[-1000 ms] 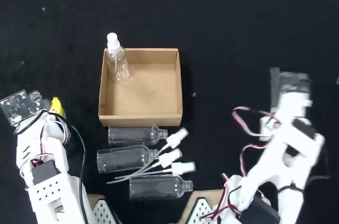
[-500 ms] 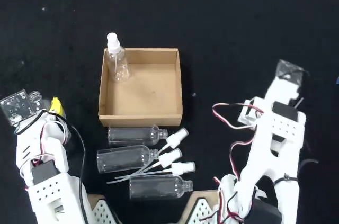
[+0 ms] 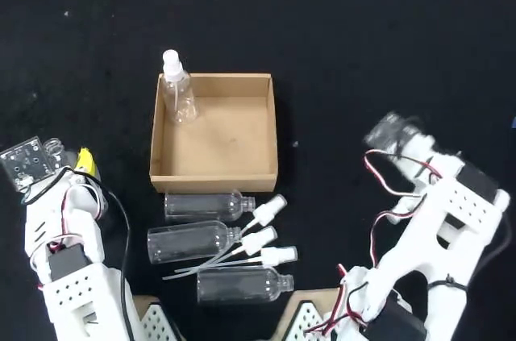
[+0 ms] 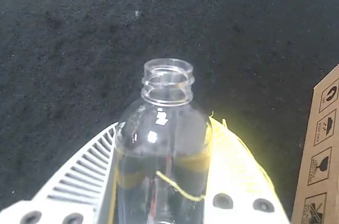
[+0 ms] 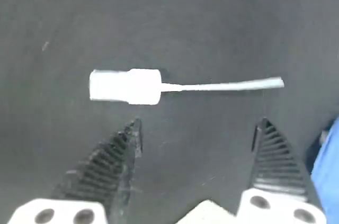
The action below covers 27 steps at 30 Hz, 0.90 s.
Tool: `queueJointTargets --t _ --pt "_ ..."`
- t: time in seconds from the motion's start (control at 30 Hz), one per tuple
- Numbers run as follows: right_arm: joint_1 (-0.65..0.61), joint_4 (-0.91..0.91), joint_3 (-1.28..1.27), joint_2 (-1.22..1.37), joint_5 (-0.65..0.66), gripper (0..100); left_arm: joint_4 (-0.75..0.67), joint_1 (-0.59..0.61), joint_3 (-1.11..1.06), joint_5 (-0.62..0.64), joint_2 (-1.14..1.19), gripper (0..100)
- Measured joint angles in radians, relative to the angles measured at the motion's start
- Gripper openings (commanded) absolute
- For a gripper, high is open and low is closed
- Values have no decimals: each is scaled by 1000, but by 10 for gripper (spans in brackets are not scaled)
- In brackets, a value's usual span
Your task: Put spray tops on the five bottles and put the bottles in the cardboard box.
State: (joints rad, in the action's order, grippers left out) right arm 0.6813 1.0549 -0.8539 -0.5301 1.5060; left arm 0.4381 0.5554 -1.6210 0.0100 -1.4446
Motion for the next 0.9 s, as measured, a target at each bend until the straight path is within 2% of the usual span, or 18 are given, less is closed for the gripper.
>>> queueJointTargets --t 0.23,0.33,0.67,0.9 --pt "0 2 -118 0 460 293 0 0 0 0 0 30" --pt "0 -3 -144 0 583 292 0 0 0 0 0 30" --pt "23 -404 -396 0 637 283 0 37 0 0 0 30" --pt "28 -471 -430 0 637 46 0 37 0 0 0 30"
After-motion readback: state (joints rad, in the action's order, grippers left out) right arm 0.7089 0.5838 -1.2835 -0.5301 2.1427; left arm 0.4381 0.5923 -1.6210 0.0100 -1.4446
